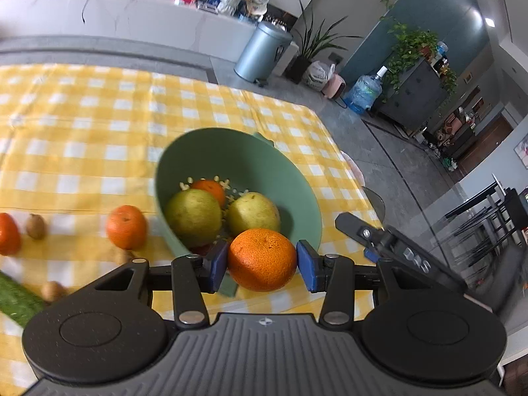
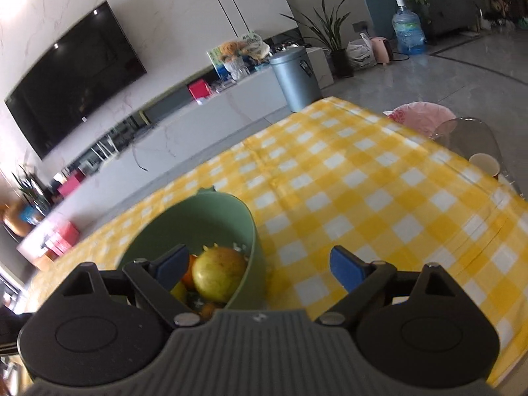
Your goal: Organize fruits
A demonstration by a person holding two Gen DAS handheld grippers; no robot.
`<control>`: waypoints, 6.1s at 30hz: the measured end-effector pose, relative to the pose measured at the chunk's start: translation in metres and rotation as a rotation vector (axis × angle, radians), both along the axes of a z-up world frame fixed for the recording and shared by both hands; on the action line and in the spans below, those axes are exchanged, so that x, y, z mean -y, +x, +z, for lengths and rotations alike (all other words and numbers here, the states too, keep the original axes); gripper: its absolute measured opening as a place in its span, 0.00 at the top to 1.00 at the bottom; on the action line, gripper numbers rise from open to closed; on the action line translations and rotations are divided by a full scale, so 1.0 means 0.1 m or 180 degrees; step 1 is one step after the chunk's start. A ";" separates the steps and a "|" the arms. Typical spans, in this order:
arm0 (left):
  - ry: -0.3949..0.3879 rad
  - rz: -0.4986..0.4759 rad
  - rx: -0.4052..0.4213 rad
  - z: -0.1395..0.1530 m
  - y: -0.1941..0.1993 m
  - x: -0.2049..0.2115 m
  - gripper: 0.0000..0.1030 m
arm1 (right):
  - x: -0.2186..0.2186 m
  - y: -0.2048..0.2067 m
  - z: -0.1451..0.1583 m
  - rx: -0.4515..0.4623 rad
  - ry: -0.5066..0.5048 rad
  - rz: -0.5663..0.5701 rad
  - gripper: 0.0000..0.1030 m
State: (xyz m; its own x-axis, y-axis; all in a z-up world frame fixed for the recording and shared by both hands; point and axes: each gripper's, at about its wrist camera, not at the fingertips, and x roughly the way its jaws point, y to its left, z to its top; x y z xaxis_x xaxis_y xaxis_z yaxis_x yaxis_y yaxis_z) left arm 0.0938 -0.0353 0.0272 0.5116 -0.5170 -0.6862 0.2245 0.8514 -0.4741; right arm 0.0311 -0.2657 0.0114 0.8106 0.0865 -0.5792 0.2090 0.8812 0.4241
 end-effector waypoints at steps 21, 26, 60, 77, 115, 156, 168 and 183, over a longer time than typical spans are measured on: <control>0.0369 0.0063 -0.0127 -0.40 1.07 0.63 0.51 | -0.10 0.19 -0.22 -0.0350 -0.0025 0.0073 0.12; 0.0639 0.0264 0.0171 -0.38 1.02 0.66 0.23 | -0.14 0.22 -0.25 -0.0431 -0.0039 0.0154 0.12; 0.0875 0.0055 0.0001 0.34 -0.18 0.10 0.16 | -0.36 -0.06 0.05 -0.0289 -0.0292 0.0460 0.12; 0.0708 0.0382 0.0091 0.55 -0.82 -0.39 0.21 | -0.76 -0.38 0.08 -0.0249 -0.0286 0.0822 0.12; 0.0391 0.1311 -0.0467 -0.71 -0.55 -1.82 0.20 | -2.06 -0.16 -0.29 -0.0482 -0.0327 0.1995 0.25; -0.0080 0.1852 -0.0931 -0.80 -0.57 -2.16 0.26 | -2.33 0.44 -0.43 -0.0737 -0.0126 0.2113 0.44; -0.0048 0.1835 -0.0904 -0.81 -0.56 -2.14 0.25 | -2.80 0.39 -0.65 -0.0701 -0.0784 0.2500 0.59; 0.0119 0.1765 -0.0813 -0.77 -0.52 -2.07 0.24 | -2.78 0.30 -0.63 -0.0559 -0.1122 0.2488 0.77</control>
State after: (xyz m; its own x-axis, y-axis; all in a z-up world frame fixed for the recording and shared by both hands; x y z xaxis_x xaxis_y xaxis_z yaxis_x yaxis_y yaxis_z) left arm 0.0416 0.1722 -0.0503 0.5146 -0.1938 -0.8353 -0.3739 0.8259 -0.4219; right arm 0.0616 0.0122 -0.0521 0.4905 0.3725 -0.7878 -0.4730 0.8731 0.1183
